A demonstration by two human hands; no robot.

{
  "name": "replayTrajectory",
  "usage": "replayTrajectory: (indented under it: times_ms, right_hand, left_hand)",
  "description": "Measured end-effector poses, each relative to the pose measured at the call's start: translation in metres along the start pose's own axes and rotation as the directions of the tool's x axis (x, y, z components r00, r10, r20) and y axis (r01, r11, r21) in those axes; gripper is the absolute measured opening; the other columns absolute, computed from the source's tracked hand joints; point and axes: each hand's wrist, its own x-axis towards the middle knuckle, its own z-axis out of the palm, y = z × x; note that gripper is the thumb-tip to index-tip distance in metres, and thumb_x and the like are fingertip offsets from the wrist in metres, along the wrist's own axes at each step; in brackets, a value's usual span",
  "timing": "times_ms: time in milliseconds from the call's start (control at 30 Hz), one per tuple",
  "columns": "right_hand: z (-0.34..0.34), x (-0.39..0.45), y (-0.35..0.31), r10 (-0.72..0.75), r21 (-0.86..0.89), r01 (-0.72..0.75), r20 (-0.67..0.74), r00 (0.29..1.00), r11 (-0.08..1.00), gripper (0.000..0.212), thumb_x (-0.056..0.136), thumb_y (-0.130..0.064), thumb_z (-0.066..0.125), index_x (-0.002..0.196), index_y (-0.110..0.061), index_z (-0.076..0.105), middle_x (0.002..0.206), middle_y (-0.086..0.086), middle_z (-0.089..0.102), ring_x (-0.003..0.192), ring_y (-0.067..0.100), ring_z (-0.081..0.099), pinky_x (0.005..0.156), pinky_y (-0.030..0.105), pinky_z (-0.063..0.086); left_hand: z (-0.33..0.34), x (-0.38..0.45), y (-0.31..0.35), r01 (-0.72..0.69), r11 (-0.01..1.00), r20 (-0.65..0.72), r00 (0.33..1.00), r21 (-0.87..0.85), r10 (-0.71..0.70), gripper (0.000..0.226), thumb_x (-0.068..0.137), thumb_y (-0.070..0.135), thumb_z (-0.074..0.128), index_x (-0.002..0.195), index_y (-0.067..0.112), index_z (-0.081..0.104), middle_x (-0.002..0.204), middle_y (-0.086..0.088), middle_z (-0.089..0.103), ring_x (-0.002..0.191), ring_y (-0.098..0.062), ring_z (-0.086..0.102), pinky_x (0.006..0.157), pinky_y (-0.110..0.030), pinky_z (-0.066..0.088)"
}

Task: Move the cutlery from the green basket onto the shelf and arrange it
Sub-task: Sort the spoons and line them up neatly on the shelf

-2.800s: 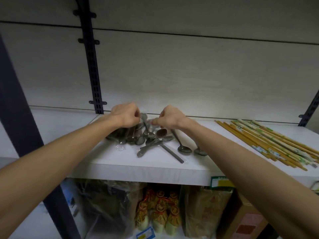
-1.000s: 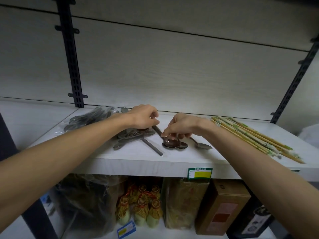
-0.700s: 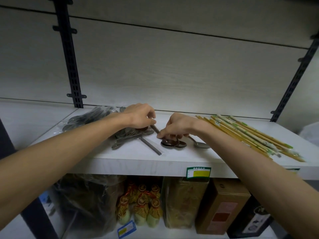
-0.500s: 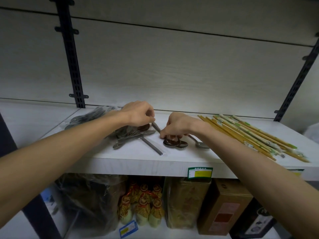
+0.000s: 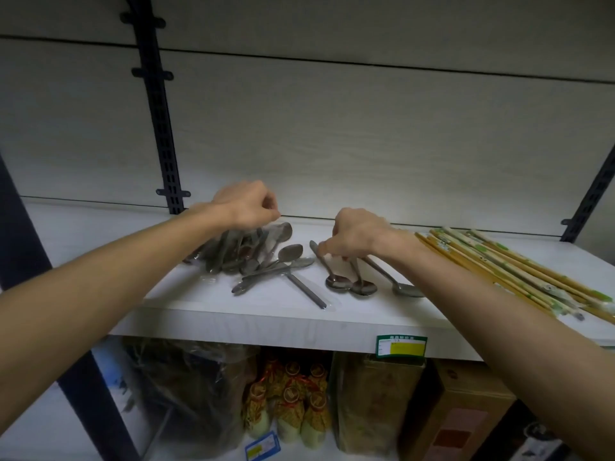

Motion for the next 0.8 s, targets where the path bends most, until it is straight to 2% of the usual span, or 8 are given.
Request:
replayTrajectory:
  times_ms: [100,200,300,467,633,800]
  right_hand:
    - [0.002,0.014,-0.015,-0.071,0.082,0.080,-0.101,0.992,0.993,0.030,0.079,-0.042,0.070,0.071,-0.013,0.073,0.070,-0.001,0.072,0.079,0.021,0.069,0.065,0.029,0.047]
    - [0.011,0.030,-0.034,-0.122,0.180,0.131,-0.061,0.991,0.975,0.036,0.079,-0.047,0.073,0.073,-0.012,0.074,0.075,0.004,0.073,0.081,0.024,0.068,0.074,0.034,0.054]
    - [0.024,0.047,-0.051,-0.147,0.242,0.150,-0.032,0.989,0.959,0.036,0.080,-0.046,0.074,0.077,-0.010,0.075,0.075,0.004,0.072,0.080,0.024,0.069,0.076,0.034,0.056]
    - [0.039,0.078,-0.071,-0.104,0.309,0.122,-0.073,0.992,0.943,0.032,0.082,-0.040,0.074,0.083,-0.009,0.077,0.080,0.006,0.075,0.080,0.023,0.071,0.079,0.036,0.060]
    - [0.048,0.093,-0.081,-0.079,0.300,0.080,-0.014,0.997,0.951,0.040,0.079,-0.047,0.077,0.084,-0.007,0.074,0.078,0.006,0.072,0.075,0.023,0.068,0.072,0.033,0.055]
    - [0.039,0.077,-0.077,-0.106,0.382,0.121,-0.060,0.993,0.916,0.029,0.084,-0.037,0.076,0.088,-0.009,0.078,0.075,0.005,0.074,0.062,0.015,0.063,0.066,0.030,0.054]
  left_hand:
    - [-0.006,-0.006,-0.017,0.068,0.998,-0.013,0.998,-0.009,-0.068,0.015,0.093,0.042,0.066,0.096,0.029,0.073,0.098,0.009,0.071,0.090,-0.015,0.064,0.076,-0.034,0.052]
    - [-0.005,-0.017,-0.035,0.118,0.993,-0.036,0.992,0.019,-0.118,0.016,0.094,0.040,0.065,0.100,0.027,0.073,0.102,0.006,0.072,0.092,-0.017,0.064,0.075,-0.033,0.050]
    - [-0.001,-0.031,-0.051,0.149,0.988,-0.032,0.989,0.052,-0.147,0.028,0.092,0.050,0.063,0.109,0.029,0.072,0.113,0.005,0.069,0.102,-0.022,0.064,0.084,-0.037,0.052]
    - [0.012,-0.045,-0.070,0.122,0.982,0.016,0.992,0.142,-0.126,0.032,0.094,0.053,0.057,0.116,0.032,0.066,0.121,0.001,0.061,0.111,-0.024,0.058,0.082,-0.038,0.049]
    - [0.014,-0.044,-0.078,0.093,0.985,0.022,0.995,0.148,-0.097,0.030,0.094,0.054,0.055,0.110,0.031,0.065,0.115,0.002,0.062,0.103,-0.023,0.059,0.084,-0.042,0.053]
    - [0.004,-0.039,-0.066,0.016,0.995,-0.009,1.000,0.094,-0.015,0.038,0.095,0.055,0.054,0.119,0.027,0.064,0.121,0.000,0.060,0.111,-0.025,0.057,0.085,-0.039,0.048]
